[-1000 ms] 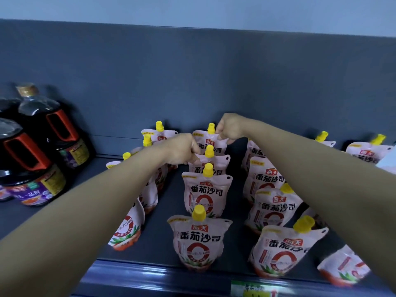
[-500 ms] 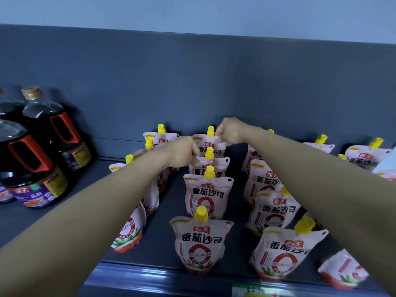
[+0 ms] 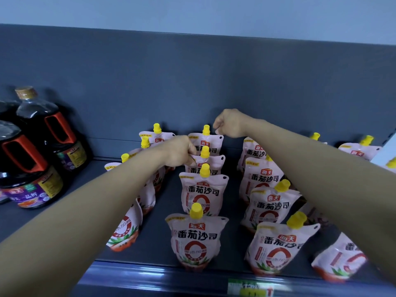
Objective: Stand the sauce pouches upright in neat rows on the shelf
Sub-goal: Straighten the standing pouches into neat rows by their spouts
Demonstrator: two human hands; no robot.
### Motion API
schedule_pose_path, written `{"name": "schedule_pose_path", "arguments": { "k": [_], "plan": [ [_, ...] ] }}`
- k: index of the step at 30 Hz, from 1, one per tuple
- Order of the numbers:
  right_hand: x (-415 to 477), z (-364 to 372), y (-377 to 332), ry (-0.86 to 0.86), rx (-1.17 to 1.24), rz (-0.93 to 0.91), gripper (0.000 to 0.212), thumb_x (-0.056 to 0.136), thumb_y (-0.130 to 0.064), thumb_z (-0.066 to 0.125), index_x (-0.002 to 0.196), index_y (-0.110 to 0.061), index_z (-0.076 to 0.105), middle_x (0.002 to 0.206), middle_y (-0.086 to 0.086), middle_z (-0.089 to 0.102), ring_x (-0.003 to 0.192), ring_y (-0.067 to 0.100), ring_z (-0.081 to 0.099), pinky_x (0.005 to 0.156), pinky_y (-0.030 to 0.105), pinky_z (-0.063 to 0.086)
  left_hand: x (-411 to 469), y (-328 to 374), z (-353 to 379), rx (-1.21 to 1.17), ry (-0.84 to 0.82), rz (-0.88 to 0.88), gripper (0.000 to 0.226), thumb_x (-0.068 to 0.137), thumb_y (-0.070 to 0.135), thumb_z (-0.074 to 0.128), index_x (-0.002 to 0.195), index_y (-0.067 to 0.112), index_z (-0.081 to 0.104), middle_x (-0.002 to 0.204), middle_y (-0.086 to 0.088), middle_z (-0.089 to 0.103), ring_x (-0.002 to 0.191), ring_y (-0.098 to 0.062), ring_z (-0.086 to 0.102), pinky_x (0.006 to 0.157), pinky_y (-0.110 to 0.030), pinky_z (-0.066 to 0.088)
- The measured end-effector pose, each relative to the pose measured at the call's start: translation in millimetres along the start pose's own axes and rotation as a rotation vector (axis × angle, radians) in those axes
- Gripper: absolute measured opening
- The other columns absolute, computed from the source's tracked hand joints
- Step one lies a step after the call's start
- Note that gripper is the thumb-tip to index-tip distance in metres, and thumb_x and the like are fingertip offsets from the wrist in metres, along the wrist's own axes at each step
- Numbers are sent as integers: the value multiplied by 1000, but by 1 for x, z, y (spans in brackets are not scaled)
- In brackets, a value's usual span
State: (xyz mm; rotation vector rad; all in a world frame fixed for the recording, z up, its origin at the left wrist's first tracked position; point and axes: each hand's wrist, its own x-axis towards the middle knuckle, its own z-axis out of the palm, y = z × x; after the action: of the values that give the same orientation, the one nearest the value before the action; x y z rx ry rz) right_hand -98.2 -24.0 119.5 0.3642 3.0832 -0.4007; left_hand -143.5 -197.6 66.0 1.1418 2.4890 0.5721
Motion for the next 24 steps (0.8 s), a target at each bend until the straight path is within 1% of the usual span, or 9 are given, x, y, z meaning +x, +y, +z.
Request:
{"name": "schedule_pose_path", "arguments": {
  "k": [2, 4, 6, 10, 12, 15, 17, 21, 24],
  "plan": [
    [-4, -4, -1, 10, -21, -36, 30, 93, -10, 52, 113, 8, 64, 121, 22, 65, 116, 35, 58, 97, 37, 49, -1, -1, -4, -6, 12, 23, 7, 82, 11, 68, 78, 5, 70, 72, -8, 59, 71, -19, 51, 69, -32, 45],
    [-9, -6, -4, 26, -35, -63, 33, 94, -11, 51, 114, 14, 60, 122, 26, 62, 118, 38, 55, 100, 44, 46, -2, -2, -6, -2, 36, 23, 13, 82, 12, 68, 93, 6, 73, 80, -7, 65, 75, -18, 55, 76, -35, 50],
    [-13, -9, -6, 36, -40, -77, 32, 94, -11, 50, 114, 13, 61, 122, 25, 62, 118, 38, 56, 100, 44, 46, -3, -1, -5, 18, 56, 19, 14, 82, 12, 67, 92, 3, 72, 77, -7, 60, 72, -18, 52, 73, -34, 48],
    [-26, -13, -10, 60, -12, -93, 27, 94, -11, 53, 114, -1, 68, 120, 11, 68, 113, 26, 60, 97, 34, 48, -5, 2, 1, 56, 73, -9, 14, 82, 10, 65, 79, -4, 67, 69, -10, 52, 68, -23, 48, 67, -31, 43],
    [-31, -13, -13, 65, -6, -105, 27, 94, -11, 54, 115, -3, 69, 120, 9, 67, 113, 24, 60, 95, 30, 46, -9, 4, -3, 49, 96, 8, 11, 82, 8, 65, 89, 3, 71, 83, -8, 66, 79, -24, 59, 75, -32, 49],
    [-36, -14, -23, 72, 7, -129, 27, 93, -10, 55, 115, -6, 69, 121, 6, 68, 113, 21, 61, 87, 22, 44, -22, 10, -22, 29, 176, 15, 20, 82, 6, 66, 101, 9, 71, 95, -3, 68, 90, -17, 62, 79, -24, 48],
    [-38, -15, -34, 70, 24, -161, 26, 92, -10, 56, 113, -6, 70, 118, 6, 69, 107, 19, 62, 82, 20, 44, -37, 12, -39, 19, 229, 21, 21, 81, 5, 67, 101, 10, 70, 91, -1, 66, 88, -14, 61, 78, -21, 44],
    [-43, -9, -69, 27, 50, -272, 24, 89, -11, 61, 109, -5, 72, 112, 4, 71, 92, 7, 56, 74, 17, 43, -85, 0, -74, -26, 298, 20, 17, 80, 6, 68, 95, 12, 71, 84, -1, 71, 79, -14, 64, 76, -20, 48],
    [-46, 3, -101, -92, 34, -347, 24, 88, -14, 65, 110, -8, 73, 111, 2, 72, 92, 5, 56, 73, 18, 43, -125, -21, -87, -60, 309, -16, 15, 76, 16, 75, 91, 15, 73, 79, 4, 71, 66, 0, 60, 64, -3, 41]
  ]
}}
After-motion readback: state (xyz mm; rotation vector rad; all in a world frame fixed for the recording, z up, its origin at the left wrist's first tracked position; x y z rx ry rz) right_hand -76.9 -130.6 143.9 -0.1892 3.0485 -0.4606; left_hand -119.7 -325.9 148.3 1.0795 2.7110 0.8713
